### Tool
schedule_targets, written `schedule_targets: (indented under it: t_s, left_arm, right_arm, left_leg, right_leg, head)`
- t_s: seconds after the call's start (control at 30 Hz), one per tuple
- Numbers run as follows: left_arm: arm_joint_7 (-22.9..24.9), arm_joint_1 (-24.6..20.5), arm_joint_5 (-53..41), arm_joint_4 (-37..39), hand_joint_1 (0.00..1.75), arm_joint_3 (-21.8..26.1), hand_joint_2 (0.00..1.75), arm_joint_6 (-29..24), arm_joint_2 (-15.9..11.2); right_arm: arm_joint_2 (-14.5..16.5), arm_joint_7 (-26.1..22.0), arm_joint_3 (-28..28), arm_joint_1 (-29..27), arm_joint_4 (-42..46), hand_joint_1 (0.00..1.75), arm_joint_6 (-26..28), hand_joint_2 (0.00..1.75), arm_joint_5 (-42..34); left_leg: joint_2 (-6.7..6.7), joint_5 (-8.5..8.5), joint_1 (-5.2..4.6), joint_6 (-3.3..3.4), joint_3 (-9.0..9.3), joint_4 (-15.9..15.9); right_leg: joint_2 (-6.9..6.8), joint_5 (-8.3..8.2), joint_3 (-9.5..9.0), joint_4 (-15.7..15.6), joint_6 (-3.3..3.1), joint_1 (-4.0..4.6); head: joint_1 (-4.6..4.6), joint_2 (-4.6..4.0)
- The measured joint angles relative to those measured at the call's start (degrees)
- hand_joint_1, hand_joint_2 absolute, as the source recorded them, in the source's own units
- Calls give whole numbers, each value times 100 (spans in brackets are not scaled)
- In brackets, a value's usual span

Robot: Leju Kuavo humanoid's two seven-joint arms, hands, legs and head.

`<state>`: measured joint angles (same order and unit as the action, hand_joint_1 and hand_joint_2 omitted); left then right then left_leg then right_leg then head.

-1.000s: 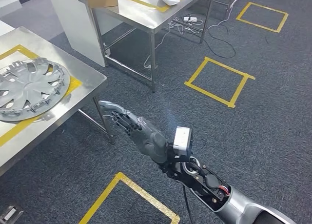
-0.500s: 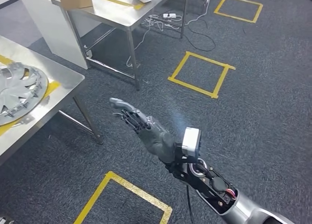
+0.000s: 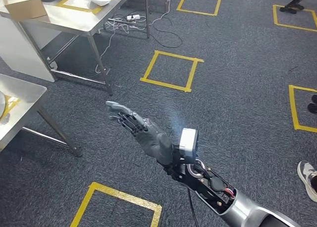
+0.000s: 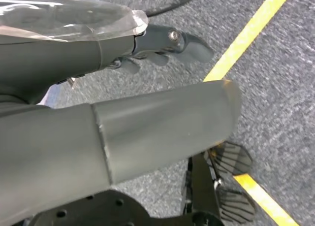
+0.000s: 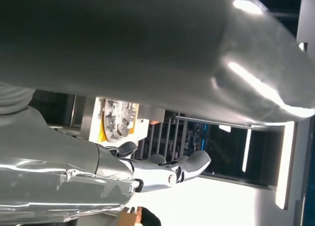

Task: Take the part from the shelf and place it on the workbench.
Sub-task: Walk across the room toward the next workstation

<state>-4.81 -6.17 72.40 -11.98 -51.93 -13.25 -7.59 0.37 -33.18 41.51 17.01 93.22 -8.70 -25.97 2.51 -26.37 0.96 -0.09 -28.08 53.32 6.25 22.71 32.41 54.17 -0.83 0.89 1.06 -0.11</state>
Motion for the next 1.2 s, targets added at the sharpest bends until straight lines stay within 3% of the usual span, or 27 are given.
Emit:
schedule_targets:
  t_s: [0.03,0.1,0.17,0.23,0.27,0.3,0.37,0.43,0.53,0.57,0.63,0.7,0.73,0.77,0.8,0.83,0.9,0.97,1.03,1.1,1.13,1.2]
  left_arm:
    - [0,-8,3,0,0,0,0,0,11]
    - [-9,-10,7,0,0,0,0,1,25]
    - [-35,9,8,0,0,0,0,4,26]
    - [-60,31,4,0,0,0,0,27,26]
    - [-65,36,3,0,0,0,0,45,29]
    - [-72,36,2,0,0,0,0,64,34]
    - [-97,33,1,0,0,0,0,97,38]
    - [-138,28,1,0,0,0,0,117,33]
    - [-170,5,-4,-1,0,0,0,124,33]
    - [-170,-6,-8,-1,0,0,0,125,33]
    - [-170,-20,-18,-1,0,0,0,123,25]
    - [-168,-8,-21,0,0,0,0,118,5]
    - [-164,6,-21,0,0,0,0,115,-3]
    - [-157,19,-20,0,0,0,0,110,-8]
    - [-150,28,-19,0,0,0,0,105,-13]
    - [-145,32,-16,0,0,0,0,102,-15]
    - [-142,31,-10,1,0,0,0,92,-31]
    - [-140,24,-1,1,0,0,0,86,-39]
    - [-136,10,6,-2,0,0,0,84,-15]
    - [-124,4,8,-4,0,0,0,73,6]
    - [-111,7,8,-5,0,0,0,68,16]
    - [-78,18,16,-4,0,0,0,56,14]
  right_arm:
    - [-5,-4,-10,-5,0,0,-2,0,0]
    - [-16,-13,-36,-5,-1,0,-5,0,0]
    - [-21,-21,-59,-3,-5,0,-7,0,-1]
    - [-30,-23,-74,-8,-20,0,-7,0,-2]
    - [-37,-23,-79,-11,-27,0,-7,0,-1]
    - [-45,-23,-84,-13,-33,0,-7,0,-1]
    - [-54,-25,-95,-13,-34,0,-7,0,0]
    - [-55,-28,-107,-14,-34,0,-7,0,0]
    - [-58,-30,-124,-38,-36,0,-6,0,0]
    - [-59,-34,-128,-43,-35,0,-6,0,0]
    - [-59,-37,-130,-48,-33,0,-6,0,0]
    - [-59,-34,-130,-74,-36,0,-6,0,0]
    - [-59,-31,-129,-96,-38,0,-7,0,3]
    - [-59,-29,-129,-119,-40,0,-8,0,10]
    - [-59,-27,-128,-138,-41,0,-10,0,16]
    - [-59,-26,-128,-152,-41,0,-13,0,23]
    - [-59,-23,-127,-168,-40,0,-15,0,26]
    - [-59,-13,-126,-182,-40,0,-18,0,26]
    - [-59,-1,-127,-200,-39,0,-22,0,26]
    - [-59,7,-131,-207,-36,0,-24,0,28]
    - [-59,8,-132,-206,-34,0,-24,0,29]
    - [-59,13,-132,-208,-36,0,-24,0,31]
  left_leg:
    - [-57,11,12,11,5,-36]
    - [-180,59,47,50,-3,-83]
    - [-306,78,51,68,-22,-95]
    - [-439,79,58,62,-30,-91]
    - [-502,76,68,50,-26,-88]
    - [-558,68,82,31,-16,-83]
    - [-659,37,102,-36,13,-67]
    - [-746,17,87,-118,25,-47]
    - [-856,-1,76,-223,51,-63]
    - [-801,-66,88,-247,39,-2]
    - [-553,-378,99,-259,-184,516]
    - [-340,-746,77,-236,-634,1420]
    - [-304,-820,61,-221,-824,1749]
    - [-287,-770,48,-198,-917,1850]
    - [-271,-607,36,-165,-896,1702]
    - [-229,-365,24,-123,-771,1337]
    - [-18,33,10,-45,-444,483]
    - [106,138,-4,-36,-294,90]
    - [3,145,2,-42,-275,41]
    - [-124,172,37,-5,-250,-12]
    - [-190,183,52,12,-242,-36]
    - [-313,183,45,31,-238,-43]
  right_leg:
    - [1,8,26,31,26,1]
    - [-180,213,178,338,93,1]
    - [-451,634,503,1094,168,-43]
    - [-558,872,752,1725,238,-119]
    - [-585,825,730,1736,271,-156]
    - [-619,675,592,1504,300,-189]
    - [-777,318,139,655,346,-209]
    - [-887,187,-102,133,303,-174]
    - [-771,200,-73,91,161,-151]
    - [-720,189,-76,78,114,-160]
    - [-629,160,-87,50,31,-170]
    - [-532,150,-73,50,-16,-142]
    - [-469,148,-72,50,-28,-126]
    - [-397,146,-73,52,-36,-110]
    - [-323,145,-78,53,-40,-95]
    - [-248,143,-85,56,-42,-83]
    - [-124,146,-76,76,-35,-65]
    - [-13,142,-34,95,3,-65]
    - [93,126,2,91,64,-71]
    - [-47,241,81,245,129,-54]
    - [-196,397,192,496,161,-53]
    - [-474,805,550,1301,226,-93]
  head:
    - [-3,0]
    - [48,0]
    - [116,0]
    - [145,0]
    - [153,0]
    - [166,0]
    - [203,0]
    - [228,0]
    - [180,0]
    - [149,0]
    - [76,0]
    - [2,0]
    - [-19,0]
    - [-30,0]
    - [-33,0]
    - [-37,0]
    - [-43,0]
    - [-37,0]
    - [-33,0]
    - [3,0]
    - [42,0]
    - [117,0]
